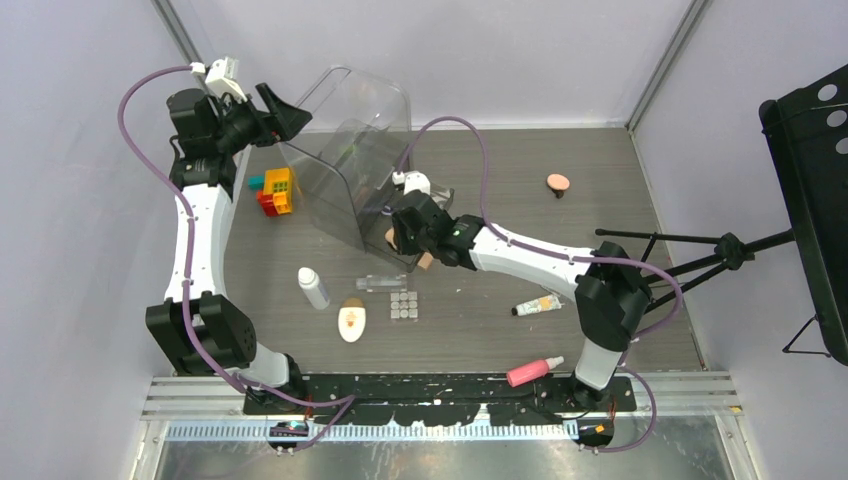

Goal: Organize the makeup
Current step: Pick up the makeup tool from the corner of the board, then place the makeup tool in the drawer.

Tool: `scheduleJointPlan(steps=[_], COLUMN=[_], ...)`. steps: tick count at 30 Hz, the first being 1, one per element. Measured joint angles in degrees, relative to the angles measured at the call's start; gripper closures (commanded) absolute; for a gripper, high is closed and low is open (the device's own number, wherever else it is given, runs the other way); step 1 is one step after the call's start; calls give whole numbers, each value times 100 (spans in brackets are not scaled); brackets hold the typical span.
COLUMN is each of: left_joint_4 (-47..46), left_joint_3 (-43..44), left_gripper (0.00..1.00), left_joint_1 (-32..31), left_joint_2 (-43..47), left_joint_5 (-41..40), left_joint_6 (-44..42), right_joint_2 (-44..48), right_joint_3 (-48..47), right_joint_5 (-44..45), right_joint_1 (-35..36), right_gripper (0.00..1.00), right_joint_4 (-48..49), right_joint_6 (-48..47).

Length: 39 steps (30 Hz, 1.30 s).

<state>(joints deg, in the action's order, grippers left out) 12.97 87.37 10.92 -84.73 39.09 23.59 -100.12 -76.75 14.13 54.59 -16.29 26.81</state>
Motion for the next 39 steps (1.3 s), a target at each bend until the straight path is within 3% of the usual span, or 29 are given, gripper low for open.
scheduleJointPlan(steps=[8, 19, 39], left_joint_4=[-42, -72, -85], left_joint_3=[-20, -33, -42], left_gripper=[18, 18, 18], left_joint_1=[4, 59, 68], left_joint_2=[0, 0, 0], left_joint_5=[0, 52, 68], left_joint_6=[2, 44, 48], right_joint_2=[-452, -553, 1453], right_joint_3=[-645, -581, 859], right_joint_5=[577, 1060, 1928], right_joint_1=[-107, -184, -953], right_gripper=[48, 47, 48], right_joint_4=[61, 9, -313], right_joint_6=[7, -37, 352])
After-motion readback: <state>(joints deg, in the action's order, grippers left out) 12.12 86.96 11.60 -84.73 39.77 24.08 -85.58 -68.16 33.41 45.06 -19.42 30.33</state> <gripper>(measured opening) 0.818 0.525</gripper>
